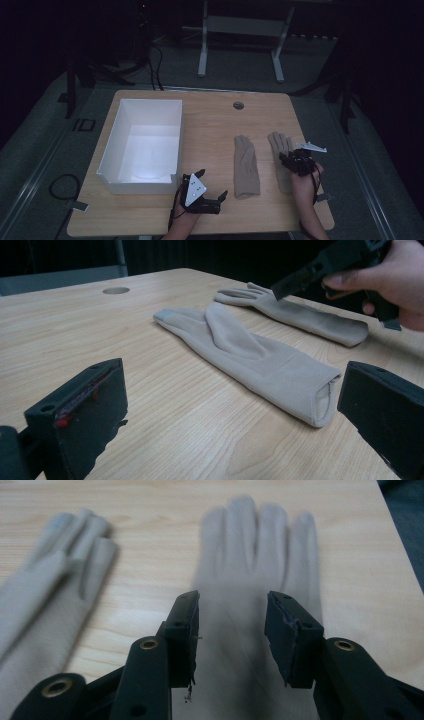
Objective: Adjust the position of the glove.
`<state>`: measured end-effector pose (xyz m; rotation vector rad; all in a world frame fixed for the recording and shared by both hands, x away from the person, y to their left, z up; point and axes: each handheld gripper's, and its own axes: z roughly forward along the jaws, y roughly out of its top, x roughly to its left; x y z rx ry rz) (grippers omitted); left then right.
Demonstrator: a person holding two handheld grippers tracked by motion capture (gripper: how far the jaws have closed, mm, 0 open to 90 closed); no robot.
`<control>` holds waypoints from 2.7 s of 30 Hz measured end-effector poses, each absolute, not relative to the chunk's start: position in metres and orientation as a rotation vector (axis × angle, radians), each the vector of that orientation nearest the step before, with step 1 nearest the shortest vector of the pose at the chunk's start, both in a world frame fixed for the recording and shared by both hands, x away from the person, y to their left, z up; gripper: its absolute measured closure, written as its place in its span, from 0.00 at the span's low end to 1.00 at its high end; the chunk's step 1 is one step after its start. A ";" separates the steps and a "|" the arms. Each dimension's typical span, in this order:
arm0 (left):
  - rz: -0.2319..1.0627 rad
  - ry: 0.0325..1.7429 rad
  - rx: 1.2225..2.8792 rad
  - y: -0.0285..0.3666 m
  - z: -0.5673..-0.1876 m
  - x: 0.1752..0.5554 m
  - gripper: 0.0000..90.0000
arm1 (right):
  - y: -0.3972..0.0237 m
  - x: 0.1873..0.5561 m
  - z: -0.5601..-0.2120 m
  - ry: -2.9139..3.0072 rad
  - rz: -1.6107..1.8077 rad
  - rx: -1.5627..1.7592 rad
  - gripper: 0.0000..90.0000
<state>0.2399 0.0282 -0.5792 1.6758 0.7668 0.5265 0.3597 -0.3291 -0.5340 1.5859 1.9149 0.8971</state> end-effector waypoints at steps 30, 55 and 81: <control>0.529 0.768 1.676 0.027 -0.579 0.240 0.00 | -0.381 0.351 -0.508 2.284 0.909 1.134 0.59; 0.528 0.767 1.675 0.027 -0.579 0.240 0.00 | -0.350 0.356 -0.532 2.118 0.894 1.342 0.93; 0.531 0.761 1.677 0.027 -0.579 0.239 0.00 | -0.247 0.346 -0.467 2.050 1.055 1.363 0.93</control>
